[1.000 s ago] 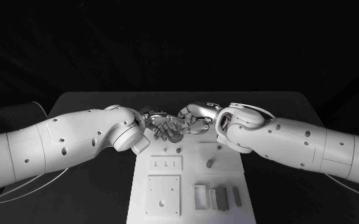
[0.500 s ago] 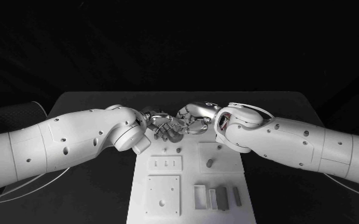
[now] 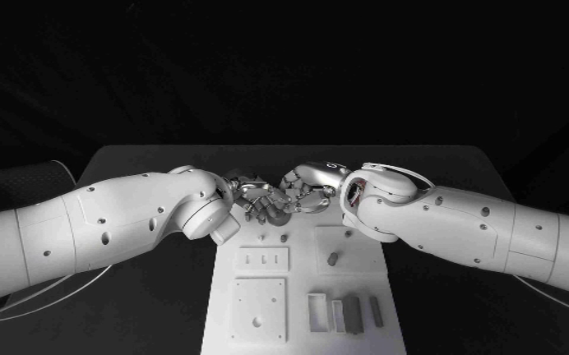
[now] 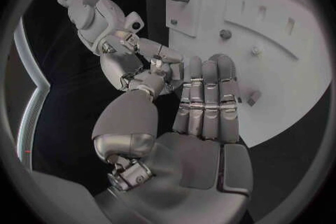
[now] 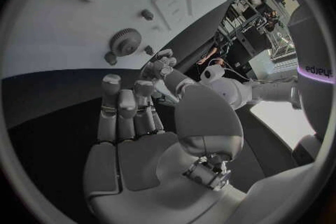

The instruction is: Assemble the parts on the task board

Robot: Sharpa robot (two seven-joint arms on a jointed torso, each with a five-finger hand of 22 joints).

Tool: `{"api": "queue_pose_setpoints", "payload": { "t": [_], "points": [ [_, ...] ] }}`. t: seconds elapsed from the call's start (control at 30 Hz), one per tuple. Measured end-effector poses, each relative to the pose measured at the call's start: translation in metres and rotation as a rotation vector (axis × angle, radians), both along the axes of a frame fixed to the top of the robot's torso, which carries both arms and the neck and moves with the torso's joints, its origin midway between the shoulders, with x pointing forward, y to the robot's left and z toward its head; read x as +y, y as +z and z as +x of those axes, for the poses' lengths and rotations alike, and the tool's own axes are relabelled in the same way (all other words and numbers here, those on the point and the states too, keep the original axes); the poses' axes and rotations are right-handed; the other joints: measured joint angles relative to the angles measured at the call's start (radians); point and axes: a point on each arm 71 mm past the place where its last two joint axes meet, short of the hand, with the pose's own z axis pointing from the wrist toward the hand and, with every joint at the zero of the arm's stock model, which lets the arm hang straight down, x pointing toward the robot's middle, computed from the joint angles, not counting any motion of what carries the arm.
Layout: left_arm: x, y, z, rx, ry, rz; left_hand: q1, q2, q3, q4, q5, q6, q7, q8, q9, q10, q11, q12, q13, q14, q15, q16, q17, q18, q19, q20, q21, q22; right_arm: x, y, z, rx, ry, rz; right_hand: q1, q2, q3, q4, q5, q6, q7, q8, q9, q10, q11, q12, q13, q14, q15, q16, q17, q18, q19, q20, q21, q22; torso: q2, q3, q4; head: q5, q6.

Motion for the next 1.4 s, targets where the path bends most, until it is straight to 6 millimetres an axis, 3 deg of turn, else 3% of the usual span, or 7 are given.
{"api": "queue_pose_setpoints", "payload": {
  "t": [0.33,0.8,1.0,1.07,1.17,1.3,1.4],
  "points": [
    [0.001,0.0,0.0,0.006,0.009,-0.008,0.056,0.017,0.069,0.001,-0.004,0.006,-0.003,-0.004,0.0,0.004,0.003,0.0,0.006,0.0,0.0,0.012,-0.009,-0.007,0.0,0.0,0.0,0.011,0.0,-0.001,0.001,0.005,-0.001,-0.005,0.0,0.0,0.0,0.0,0.0,0.0,0.0,0.0,0.0,0.0,0.0,0.0,0.0,0.0,0.0,0.0,0.001,0.003,0.0,0.0,0.0,0.0,0.0,0.0002,0.0,0.0,-0.001],
    [0.001,-0.001,0.0,0.022,0.024,-0.021,0.072,0.025,0.084,0.001,-0.008,0.012,-0.006,0.001,0.006,0.011,0.001,0.0,0.012,0.0,0.0,0.022,-0.013,-0.007,0.007,0.0,0.004,0.02,0.0,-0.001,0.001,0.008,-0.001,-0.008,0.0,-0.001,-0.003,-0.003,0.0,0.0,0.0,0.0,0.002,0.0,0.0,0.0,-0.001,-0.001,-0.001,0.0,0.001,0.008,0.0,0.0,0.0,0.0,0.0,0.0008,-0.0001,0.004,-0.002],
    [0.002,0.0,0.001,0.028,0.031,-0.031,0.076,0.026,0.086,0.002,-0.01,0.022,-0.008,0.012,0.007,0.022,-0.008,0.005,0.018,0.004,-0.003,0.031,-0.015,-0.007,0.012,-0.005,0.012,0.028,-0.005,-0.002,0.004,0.008,-0.015,-0.013,-0.036,-0.048,-0.008,-0.008,0.0,0.0,0.0,-0.036,-0.008,-0.006,0.006,-0.007,-0.006,-0.015,-0.011,-0.017,0.0,0.009,-0.008,0.007,-0.01,0.0,0.0,0.0007,-0.0004,0.005,-0.003],
    [0.005,0.0,0.001,0.031,0.037,-0.033,0.076,0.026,0.087,0.003,-0.011,0.025,-0.01,0.013,0.007,0.031,-0.009,0.006,0.021,0.006,-0.006,0.035,-0.016,-0.007,0.015,-0.003,0.012,0.032,-0.013,-0.003,0.006,0.007,-0.03,-0.017,-0.037,-0.08,-0.008,-0.008,0.0,0.06,0.019,-0.07,-0.023,-0.06,0.025,-0.009,-0.007,-0.037,-0.004,-0.025,-0.001,0.01,-0.017,0.009,-0.015,0.0,0.0,0.0006,-0.0003,0.004,-0.003],
    [0.012,-0.001,0.002,0.036,0.05,-0.034,0.076,0.026,0.087,0.003,-0.008,0.025,-0.01,0.017,0.007,0.033,-0.011,0.012,0.024,0.007,-0.007,0.04,-0.016,-0.008,0.02,-0.005,0.015,0.036,-0.027,-0.003,0.009,0.004,-0.059,-0.023,-0.029,-0.1,-0.008,-0.008,0.0,0.04,0.044,-0.093,-0.034,-0.072,0.045,-0.009,-0.006,-0.043,0.01,-0.028,-0.001,0.003,-0.022,0.014,-0.02,0.0,0.0,0.0006,-0.0003,0.003,-0.004],
    [0.021,-0.002,0.003,0.049,0.058,-0.03,0.072,0.029,0.087,0.003,-0.007,0.034,-0.01,0.019,0.007,0.046,-0.017,0.021,0.033,0.019,-0.017,0.059,-0.016,-0.008,0.034,-0.012,0.023,0.046,-0.05,-0.004,0.015,-0.003,-0.111,-0.03,-0.018,-0.111,-0.005,-0.005,0.0,0.028,0.057,-0.11,-0.045,-0.085,0.058,-0.009,-0.006,-0.054,0.021,-0.033,-0.001,-0.005,-0.031,0.016,-0.026,0.0,0.0,0.0008,-0.0004,0.004,-0.006],
    [0.026,-0.004,0.001,0.071,0.049,-0.019,0.064,0.022,0.1,0.008,0.051,0.038,-0.011,0.019,0.007,0.055,-0.025,0.04,0.047,0.029,-0.025,0.085,-0.016,-0.008,0.048,-0.02,0.038,0.062,-0.069,-0.005,0.021,-0.011,-0.158,-0.032,-0.017,-0.112,-0.005,-0.005,0.0,0.026,0.059,-0.11,-0.046,-0.086,0.058,-0.009,-0.006,-0.052,0.026,-0.033,-0.001,-0.003,-0.031,0.016,-0.026,0.0,0.0,0.001,-0.0005,0.006,-0.009]
  ]
}}
